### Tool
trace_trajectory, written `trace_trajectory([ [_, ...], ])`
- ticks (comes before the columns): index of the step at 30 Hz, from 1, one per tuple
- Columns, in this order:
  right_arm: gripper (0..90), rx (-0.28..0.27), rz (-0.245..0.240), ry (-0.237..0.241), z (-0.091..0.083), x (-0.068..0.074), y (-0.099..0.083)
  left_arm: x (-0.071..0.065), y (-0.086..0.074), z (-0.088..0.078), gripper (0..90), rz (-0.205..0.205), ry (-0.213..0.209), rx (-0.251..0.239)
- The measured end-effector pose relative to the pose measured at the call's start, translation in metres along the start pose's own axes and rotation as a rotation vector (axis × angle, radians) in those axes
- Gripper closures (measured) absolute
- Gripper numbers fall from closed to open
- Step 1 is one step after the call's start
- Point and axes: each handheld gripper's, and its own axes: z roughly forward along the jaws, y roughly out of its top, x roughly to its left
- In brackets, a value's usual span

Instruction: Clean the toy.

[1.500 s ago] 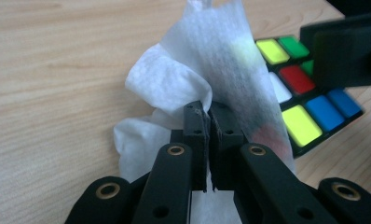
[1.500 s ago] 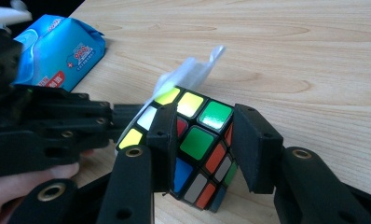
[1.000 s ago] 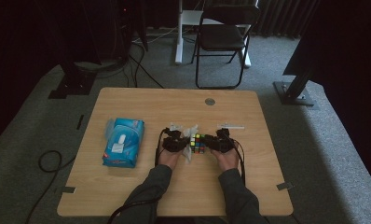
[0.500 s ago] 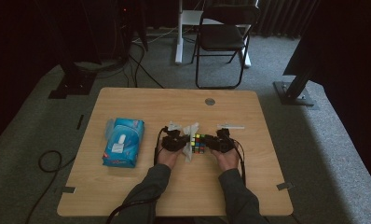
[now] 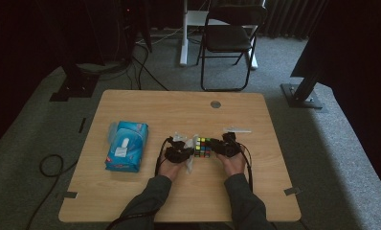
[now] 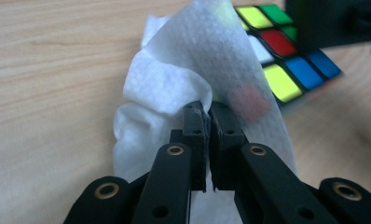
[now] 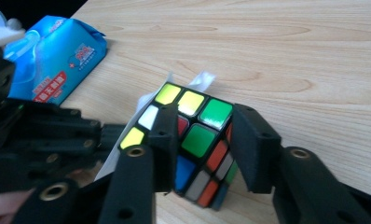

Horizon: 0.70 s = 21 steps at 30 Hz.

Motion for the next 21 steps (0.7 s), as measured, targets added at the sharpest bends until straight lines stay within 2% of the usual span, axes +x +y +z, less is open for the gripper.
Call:
trace_trajectory([
  [6, 63.8, 0.001, 0.000, 0.002, 0.000, 0.000, 0.000, -0.006, 0.000, -0.008, 86.6, 0.001, -0.002, -0.016],
  [7, 63.7, 0.002, 0.000, 0.005, 0.000, 0.000, 0.000, -0.008, 0.002, -0.013, 86.5, -0.005, -0.009, -0.040],
  [13, 63.8, 0.001, 0.000, 0.004, 0.000, 0.000, 0.000, -0.008, -0.005, -0.006, 86.5, -0.002, 0.002, 0.002],
  [15, 63.8, 0.001, -0.001, 0.003, 0.000, 0.000, 0.000, -0.007, -0.009, 0.001, 86.6, 0.004, 0.020, 0.028],
  [18, 63.8, 0.002, 0.001, 0.005, 0.000, -0.001, 0.000, -0.008, -0.010, 0.003, 86.6, 0.009, 0.029, 0.031],
  [21, 63.8, 0.002, 0.005, 0.004, 0.000, -0.001, 0.000, -0.010, -0.010, 0.001, 86.6, -0.003, 0.020, 0.031],
])
